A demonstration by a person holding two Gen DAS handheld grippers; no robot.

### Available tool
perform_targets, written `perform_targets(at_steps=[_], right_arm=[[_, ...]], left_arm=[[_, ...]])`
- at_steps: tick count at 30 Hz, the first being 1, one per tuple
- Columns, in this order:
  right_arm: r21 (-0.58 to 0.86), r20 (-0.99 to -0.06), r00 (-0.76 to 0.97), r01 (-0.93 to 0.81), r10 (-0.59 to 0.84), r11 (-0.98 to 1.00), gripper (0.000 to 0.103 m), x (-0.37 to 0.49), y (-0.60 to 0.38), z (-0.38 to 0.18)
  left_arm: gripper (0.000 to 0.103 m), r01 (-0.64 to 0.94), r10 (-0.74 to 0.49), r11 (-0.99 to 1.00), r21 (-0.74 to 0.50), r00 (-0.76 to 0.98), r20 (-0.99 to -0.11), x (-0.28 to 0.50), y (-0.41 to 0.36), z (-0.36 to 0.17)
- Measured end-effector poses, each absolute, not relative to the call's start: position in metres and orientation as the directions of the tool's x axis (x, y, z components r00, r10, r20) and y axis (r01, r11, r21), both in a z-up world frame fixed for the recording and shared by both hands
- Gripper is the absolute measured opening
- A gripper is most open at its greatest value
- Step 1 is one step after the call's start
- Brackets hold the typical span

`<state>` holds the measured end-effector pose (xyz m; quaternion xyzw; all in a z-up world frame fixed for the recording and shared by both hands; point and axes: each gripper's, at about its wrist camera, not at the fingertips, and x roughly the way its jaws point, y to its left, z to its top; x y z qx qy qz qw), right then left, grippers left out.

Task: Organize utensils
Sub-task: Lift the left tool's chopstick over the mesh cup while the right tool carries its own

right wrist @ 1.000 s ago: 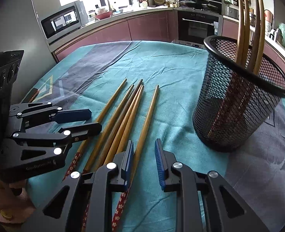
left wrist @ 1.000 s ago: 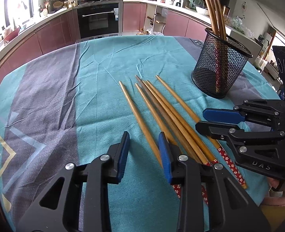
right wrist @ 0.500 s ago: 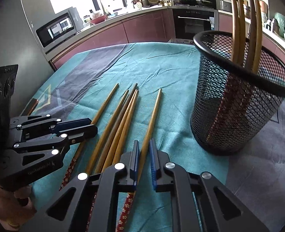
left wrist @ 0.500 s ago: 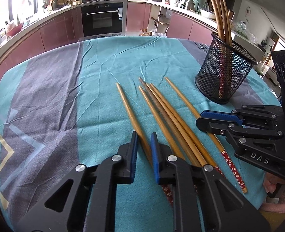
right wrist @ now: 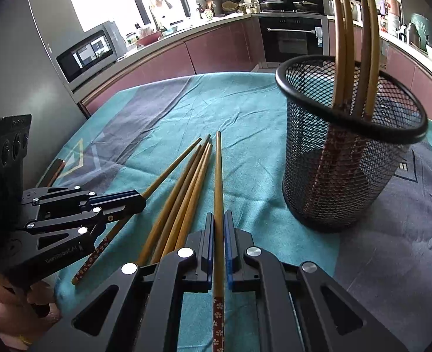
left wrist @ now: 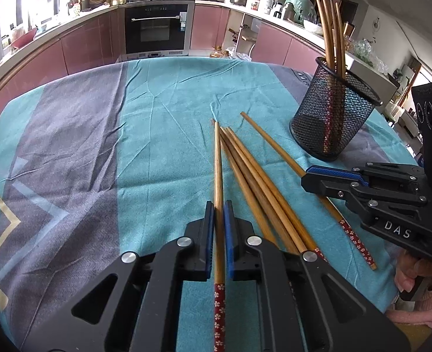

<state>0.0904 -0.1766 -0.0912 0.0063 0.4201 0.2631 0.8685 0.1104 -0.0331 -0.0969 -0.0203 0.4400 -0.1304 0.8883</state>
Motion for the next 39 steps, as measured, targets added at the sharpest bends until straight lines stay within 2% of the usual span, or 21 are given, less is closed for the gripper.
perform_targets(at_steps=[23, 39], right_arm=[[0.274, -0.599, 0.580, -0.499, 0.552, 0.822, 0.006, 0.069, -0.205, -0.038], [0.272, -0.474, 0.681, -0.489, 0.558, 0.829, 0.006, 0.068, -0.243, 0.012]], left_arm=[[0.007, 0.295, -0.322, 0.942, -0.162, 0.653, -0.686, 0.087, -0.039, -0.039], [0.007, 0.404, -0.454, 0.888, -0.220, 0.696, -0.556, 0.076, -0.042, 0.028]])
